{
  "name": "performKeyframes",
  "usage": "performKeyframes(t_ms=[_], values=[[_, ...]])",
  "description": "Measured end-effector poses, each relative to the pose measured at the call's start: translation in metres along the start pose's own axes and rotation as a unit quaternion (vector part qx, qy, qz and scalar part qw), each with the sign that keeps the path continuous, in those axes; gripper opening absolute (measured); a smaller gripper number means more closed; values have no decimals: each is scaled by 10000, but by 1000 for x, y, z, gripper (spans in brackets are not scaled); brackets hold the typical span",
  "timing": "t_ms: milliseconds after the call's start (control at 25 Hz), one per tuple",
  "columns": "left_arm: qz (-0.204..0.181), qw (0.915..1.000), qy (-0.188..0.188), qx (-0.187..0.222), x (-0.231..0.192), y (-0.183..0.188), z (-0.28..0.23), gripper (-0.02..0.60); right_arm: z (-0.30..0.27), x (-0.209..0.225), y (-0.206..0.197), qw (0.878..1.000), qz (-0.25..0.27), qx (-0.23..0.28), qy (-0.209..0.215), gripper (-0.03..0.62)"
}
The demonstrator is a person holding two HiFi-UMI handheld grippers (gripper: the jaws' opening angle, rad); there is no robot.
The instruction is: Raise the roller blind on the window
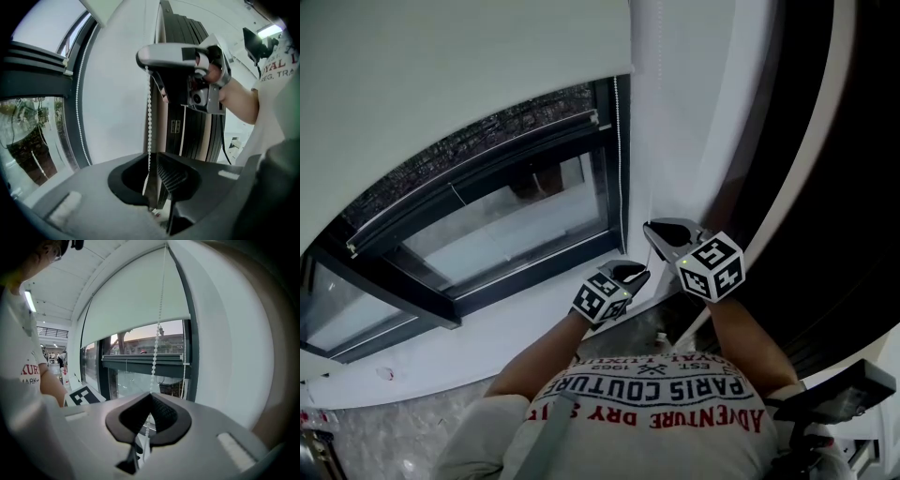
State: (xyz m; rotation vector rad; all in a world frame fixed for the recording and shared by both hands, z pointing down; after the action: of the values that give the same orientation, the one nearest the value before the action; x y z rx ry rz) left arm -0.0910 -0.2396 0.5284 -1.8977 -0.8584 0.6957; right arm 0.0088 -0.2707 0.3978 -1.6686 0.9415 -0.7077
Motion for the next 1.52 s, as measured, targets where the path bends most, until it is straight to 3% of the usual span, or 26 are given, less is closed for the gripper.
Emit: performKeyframes(t_ms=[120, 320, 680, 880, 1040, 1240, 1520], values=[[189, 9988, -39, 448, -7, 25, 17, 60, 2, 6, 0, 10000, -71, 27, -33, 6], [159, 9909, 90, 1334, -26, 90, 59, 60, 3, 7, -2, 9999, -103, 40, -60, 6], [-359, 9721, -352, 2292, -24, 217, 104, 60, 3, 2, -4, 9997, -205, 97, 105, 6], [-454, 9662, -477, 2494, -16, 259, 107, 61, 6, -4, -5, 9995, -233, 138, 183, 6], [-538, 9670, -396, 2458, -15, 276, 105, 60, 2, -5, -7, 9994, -247, 109, 227, 6], [-490, 9703, -393, 2336, -4, 285, 105, 12, 12, -10, -5, 9994, -239, 117, 234, 6], [-697, 9719, -189, 2242, -12, 279, 107, 6, 2, -7, -10, 9992, -315, 154, 196, 6]])
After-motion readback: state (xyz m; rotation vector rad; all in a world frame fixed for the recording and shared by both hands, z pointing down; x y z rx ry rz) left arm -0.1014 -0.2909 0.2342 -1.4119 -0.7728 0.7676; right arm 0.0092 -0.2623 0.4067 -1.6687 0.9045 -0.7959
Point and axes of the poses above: the fingertips, and each gripper's own axes: z backward along the fingers, x to its right, y out of its top, the point moved 8 cm from there along z, backward along the fingers, and after that the axes turned 1 degree about -z, right-handed, at the moved point
